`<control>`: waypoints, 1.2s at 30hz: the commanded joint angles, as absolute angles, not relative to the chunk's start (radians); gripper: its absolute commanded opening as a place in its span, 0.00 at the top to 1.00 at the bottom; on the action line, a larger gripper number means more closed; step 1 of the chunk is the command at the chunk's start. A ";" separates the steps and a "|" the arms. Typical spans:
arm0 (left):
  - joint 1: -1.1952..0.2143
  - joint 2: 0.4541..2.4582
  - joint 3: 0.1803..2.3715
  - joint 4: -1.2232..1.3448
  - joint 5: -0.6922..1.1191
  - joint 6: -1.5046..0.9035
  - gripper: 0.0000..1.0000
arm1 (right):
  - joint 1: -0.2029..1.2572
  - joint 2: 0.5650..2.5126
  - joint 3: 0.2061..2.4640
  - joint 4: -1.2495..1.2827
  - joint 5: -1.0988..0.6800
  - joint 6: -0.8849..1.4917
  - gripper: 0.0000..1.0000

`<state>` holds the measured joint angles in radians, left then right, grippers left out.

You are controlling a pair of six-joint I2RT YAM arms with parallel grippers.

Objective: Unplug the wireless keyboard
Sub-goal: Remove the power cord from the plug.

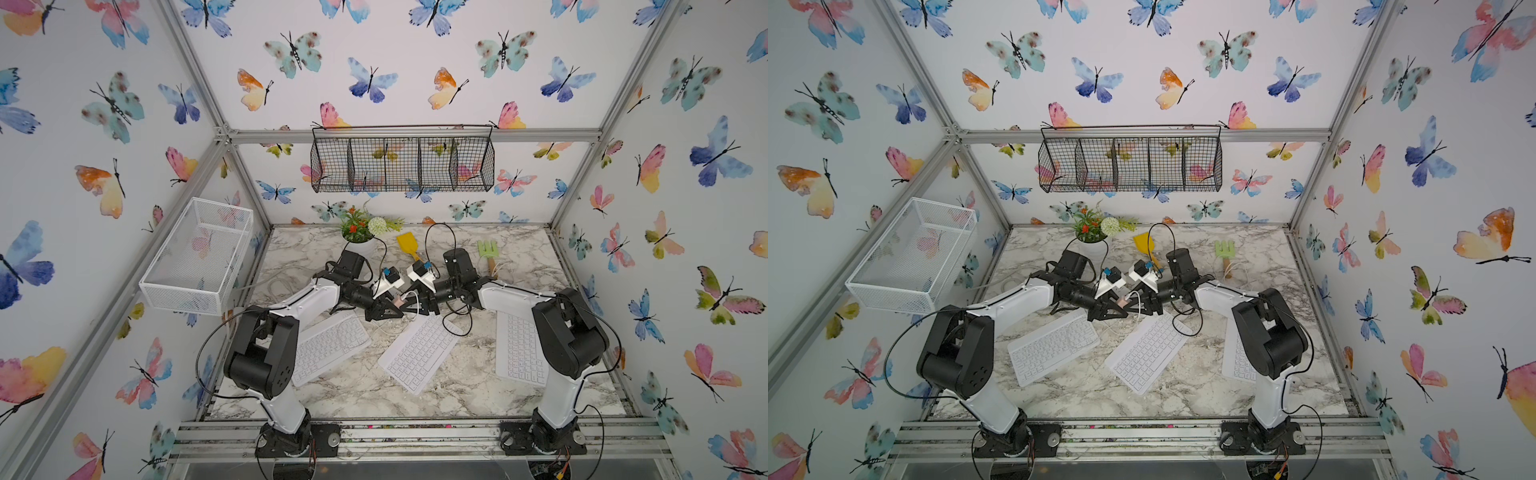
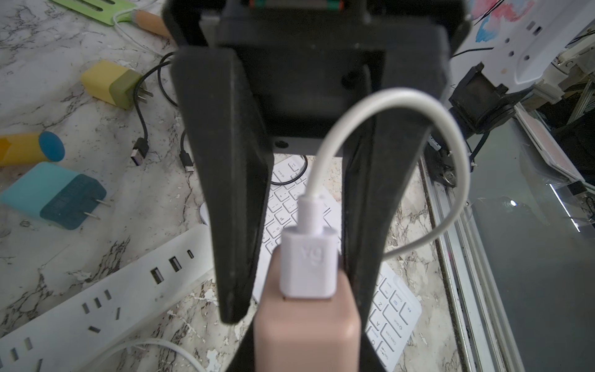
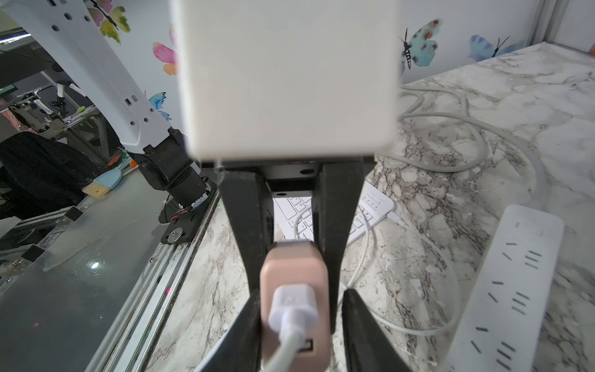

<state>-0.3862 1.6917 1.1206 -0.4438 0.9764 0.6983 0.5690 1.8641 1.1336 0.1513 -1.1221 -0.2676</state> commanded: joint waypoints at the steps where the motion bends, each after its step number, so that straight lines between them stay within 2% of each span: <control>1: -0.392 1.699 1.140 -0.427 1.003 0.686 1.00 | 0.574 1.826 1.106 0.223 -1.057 -0.211 0.54; 8: -0.369 1.692 1.137 -0.423 0.948 0.668 1.00 | 0.543 1.815 1.089 0.199 -0.950 -0.213 0.48; 12: -0.360 1.690 1.130 -0.379 0.823 0.617 1.00 | 0.512 1.791 1.070 0.227 -0.769 -0.136 0.47; 16: -0.359 1.696 1.114 -0.288 0.651 0.517 1.00 | 0.503 1.777 1.061 0.233 -0.496 -0.041 0.47; 24: -0.359 1.719 1.107 -0.213 0.513 0.391 1.00 | 0.496 1.692 1.015 0.252 -0.261 0.135 0.48; 26: -0.359 1.730 1.118 -0.212 0.449 0.350 1.00 | 0.474 1.659 1.008 0.249 -0.268 0.223 0.49; 31: -0.358 1.763 1.164 -0.239 0.372 0.271 1.00 | 0.442 1.584 1.028 0.219 -0.466 0.404 0.51; 36: -0.359 1.786 1.201 -0.237 0.341 0.197 1.00 | 0.451 1.529 0.944 0.418 -0.653 0.654 0.55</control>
<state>-0.3611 1.7790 1.1683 -0.2398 0.3836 0.2699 0.4381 1.5524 0.9855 0.3019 -0.5060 0.4614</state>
